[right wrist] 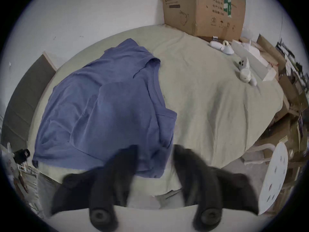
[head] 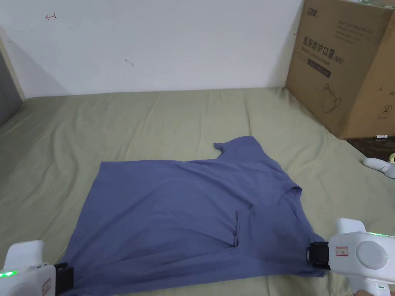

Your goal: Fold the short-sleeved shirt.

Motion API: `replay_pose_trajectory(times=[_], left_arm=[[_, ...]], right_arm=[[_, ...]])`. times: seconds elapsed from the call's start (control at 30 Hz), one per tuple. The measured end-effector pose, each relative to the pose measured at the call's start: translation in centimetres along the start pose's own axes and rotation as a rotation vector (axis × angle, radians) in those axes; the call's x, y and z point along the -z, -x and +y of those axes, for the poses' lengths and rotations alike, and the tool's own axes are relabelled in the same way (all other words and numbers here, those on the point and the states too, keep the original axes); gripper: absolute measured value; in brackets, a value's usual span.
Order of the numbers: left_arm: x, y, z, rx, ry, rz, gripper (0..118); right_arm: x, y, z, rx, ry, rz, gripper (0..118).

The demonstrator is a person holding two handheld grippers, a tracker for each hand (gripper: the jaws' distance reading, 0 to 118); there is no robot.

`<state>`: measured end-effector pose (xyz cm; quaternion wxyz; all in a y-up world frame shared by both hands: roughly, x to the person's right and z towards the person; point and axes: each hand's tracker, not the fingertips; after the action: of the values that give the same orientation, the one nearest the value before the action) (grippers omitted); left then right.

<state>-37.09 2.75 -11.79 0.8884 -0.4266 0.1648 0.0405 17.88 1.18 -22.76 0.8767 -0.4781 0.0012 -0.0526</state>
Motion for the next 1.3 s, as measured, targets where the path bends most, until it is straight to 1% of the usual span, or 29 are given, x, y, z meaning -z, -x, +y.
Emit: replay_pose_trajectory(times=[0.03, 0.1, 0.13, 0.17, 0.2, 0.23, 0.27, 0.3, 0.33, 0.37, 0.5, 0.53, 0.57, 0.6, 0.63, 0.67, 0.73, 0.77, 0.8, 0.83, 0.87, 0.9, 0.93, 0.97, 1.03, 1.07, 1.17, 1.27, 1.3], left_arm=[[-0.4, 0.2, 0.0, -0.012, -0.004, -0.012, 75], [-1.5, 0.4, -0.1, -0.046, -0.015, -0.066, 73], [-1.9, 0.6, -0.3, -0.060, -0.007, -0.095, 68], [-2.3, 0.9, -0.5, -0.073, 0.002, -0.126, 49], [-2.7, 1.0, -0.9, -0.078, 0.001, -0.149, 24], [-2.9, 1.0, -1.2, -0.075, 0.003, -0.149, 0], [-2.9, 1.0, -1.7, -0.081, 0.015, -0.130, 0], [-3.0, 0.8, -2.3, -0.070, 0.020, -0.123, 0], [-3.1, 0.7, -2.6, -0.044, 0.038, -0.118, 0], [-3.1, 0.5, -2.9, -0.027, 0.054, -0.113, 0], [-2.0, 0.1, -3.3, 0.000, 0.056, -0.075, 0], [-1.6, -0.1, -3.0, -0.002, 0.061, -0.071, 6], [-1.0, 0.0, -2.8, -0.007, 0.064, -0.063, 37], [-0.1, 0.0, -2.7, -0.017, 0.068, -0.064, 71], [0.6, 0.2, -2.6, -0.033, 0.095, -0.055, 97], [1.1, 0.2, -2.5, -0.041, 0.109, -0.051, 108], [2.5, 0.2, -2.5, -0.062, 0.138, -0.069, 103], [3.5, 0.5, -2.8, -0.079, 0.182, -0.102, 97], [4.2, 0.4, -2.8, -0.088, 0.224, -0.113, 78], [4.7, 0.2, -2.9, -0.082, 0.249, -0.121, 49], [4.8, -0.2, -2.9, -0.047, 0.208, -0.095, 48], [4.2, -0.2, -2.7, -0.027, 0.215, -0.094, 45], [3.9, -0.2, -2.4, -0.023, 0.209, -0.104, 34], [3.6, 0.1, -2.1, -0.029, 0.192, -0.111, 6], [2.9, 0.4, -1.6, -0.121, 0.214, -0.168, 3], [2.8, 0.4, -1.4, -0.121, 0.202, -0.169, 3], [2.0, -0.5, -1.5, -0.080, 0.197, -0.145, 3], [1.7, -0.8, -1.6, -0.056, 0.198, -0.144, 3], [1.5, -0.8, -1.7, -0.054, 0.199, -0.142, 3]], right_arm=[[-0.4, -0.1, -0.2, 0.005, -0.003, 0.002, 72], [-1.6, -0.1, -0.5, 0.015, -0.022, 0.027, 72], [-2.2, -0.2, -0.6, 0.011, -0.028, 0.041, 72], [-2.8, 0.0, -0.9, -0.007, -0.038, 0.052, 68], [-3.3, 0.5, -1.4, -0.052, -0.051, 0.027, 58], [-3.8, 1.0, -1.8, -0.087, -0.066, -0.003, 34], [-4.1, 1.5, -2.5, -0.117, -0.075, -0.036, 21], [-4.2, 1.7, -3.3, -0.117, -0.085, -0.057, 9], [-4.1, 1.7, -3.7, -0.110, -0.073, -0.035, 0], [-3.9, 1.7, -4.0, -0.131, -0.028, 0.003, 0], [-3.0, 1.8, -4.2, -0.110, -0.029, -0.020, 0], [-3.1, 1.8, -3.9, -0.095, -0.032, -0.019, 0], [-2.9, 1.6, -3.8, -0.060, -0.026, 0.006, 0], [-2.7, 1.4, -3.8, -0.026, -0.020, 0.038, 0], [-2.6, 1.2, -3.8, -0.007, -0.020, 0.053, 0], [-2.9, 1.2, -3.4, -0.009, -0.018, 0.053, 0], [-2.3, 1.0, -3.6, -0.016, -0.016, 0.045, 0], [-1.8, 0.9, -3.7, -0.020, 0.002, 0.033, 0], [-1.7, 0.8, -3.5, -0.021, 0.015, 0.029, 0], [-1.4, 0.7, -3.6, -0.019, 0.020, 0.028, 0], [-1.3, 0.5, -3.8, -0.012, 0.029, 0.030, 0], [-1.5, 0.3, -3.8, -0.001, 0.035, 0.035, 0], [-1.6, 0.2, -3.8, 0.004, 0.035, 0.039, 0], [-1.5, 0.0, -3.7, 0.012, 0.034, 0.050, 0], [-1.5, -0.2, -3.4, 0.021, 0.015, 0.062, 0], [-1.9, -0.2, -3.0, 0.029, -0.006, 0.057, 7], [-1.3, -0.7, -1.5, 0.035, -0.022, 0.045, 64], [-0.6, -0.8, -0.2, 0.044, -0.017, 0.056, 64], [-0.1, -0.7, 0.1, 0.028, -0.013, 0.069, 64]])
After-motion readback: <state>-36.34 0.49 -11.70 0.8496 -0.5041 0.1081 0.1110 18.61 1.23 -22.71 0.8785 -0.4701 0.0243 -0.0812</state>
